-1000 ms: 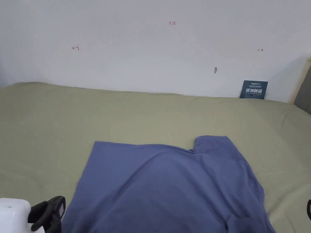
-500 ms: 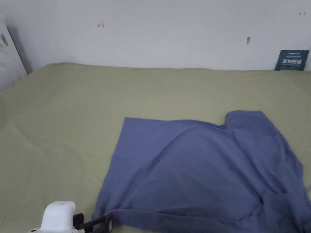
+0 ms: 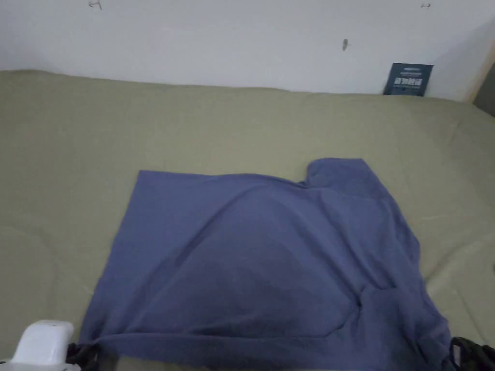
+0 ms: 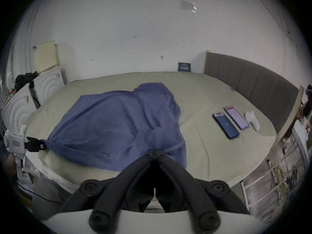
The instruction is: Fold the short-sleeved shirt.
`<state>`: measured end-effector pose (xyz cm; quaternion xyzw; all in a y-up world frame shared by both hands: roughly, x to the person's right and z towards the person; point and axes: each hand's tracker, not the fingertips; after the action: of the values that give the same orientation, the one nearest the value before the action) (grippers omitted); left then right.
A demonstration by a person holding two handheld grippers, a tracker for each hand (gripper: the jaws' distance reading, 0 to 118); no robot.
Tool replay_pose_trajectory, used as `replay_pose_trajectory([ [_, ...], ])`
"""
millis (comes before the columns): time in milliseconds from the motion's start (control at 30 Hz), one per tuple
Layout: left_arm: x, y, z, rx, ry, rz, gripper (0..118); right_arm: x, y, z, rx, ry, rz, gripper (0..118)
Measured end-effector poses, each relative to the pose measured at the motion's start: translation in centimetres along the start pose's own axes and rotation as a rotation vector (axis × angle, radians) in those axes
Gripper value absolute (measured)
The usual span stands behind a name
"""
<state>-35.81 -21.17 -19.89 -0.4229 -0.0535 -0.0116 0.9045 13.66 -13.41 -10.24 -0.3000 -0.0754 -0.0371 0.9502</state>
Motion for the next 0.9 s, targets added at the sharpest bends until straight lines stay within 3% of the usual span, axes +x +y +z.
replay_pose_trajectory([
  [67,-0.1,0.2,-0.1,0.013,-0.025,0.025,11,1.3,-0.5,-1.0,-0.068,-0.011,-0.021,8],
  [100,0.0,0.2,0.0,0.016,-0.028,0.029,11,1.9,-0.7,-1.6,-0.119,-0.015,-0.025,30],
  [133,0.0,0.2,0.0,0.017,-0.029,0.028,10,2.5,-1.0,-2.3,-0.162,-0.01,-0.028,71],
  [167,-0.1,0.3,-0.1,0.022,-0.027,0.029,10,2.9,-1.3,-3.2,-0.233,0.005,-0.021,86],
  [233,-0.4,0.5,-0.3,0.029,-0.035,0.046,10,3.1,-2.0,-4.2,-0.233,0.017,-0.061,82],
  [400,-0.2,0.6,0.1,0.032,-0.039,0.08,10,2.1,-2.2,-6.7,-0.247,-0.003,0.026,78],
  [467,-0.3,0.6,0.0,0.031,-0.042,0.079,10,2.1,-2.0,-8.0,-0.258,-0.011,0.047,44],
  [500,0.2,0.6,0.2,0.03,-0.042,0.079,10,2.2,-1.9,-8.4,-0.273,-0.018,0.05,4],
  [567,0.2,0.6,0.3,0.03,-0.048,0.09,9,2.6,-1.5,-8.4,-0.281,-0.057,0.045,1],
  [633,0.0,0.5,0.4,0.032,-0.051,0.094,9,3.0,-1.0,-7.8,-0.3,-0.01,0.03,1],
  [733,-0.2,0.5,0.6,0.032,-0.052,0.099,9,2.6,0.2,-7.0,-0.252,-0.035,0.099,1],
  [900,-0.4,1.5,1.2,0.041,-0.064,0.107,8,2.9,2.4,-6.6,-0.206,0.004,0.071,1],
])
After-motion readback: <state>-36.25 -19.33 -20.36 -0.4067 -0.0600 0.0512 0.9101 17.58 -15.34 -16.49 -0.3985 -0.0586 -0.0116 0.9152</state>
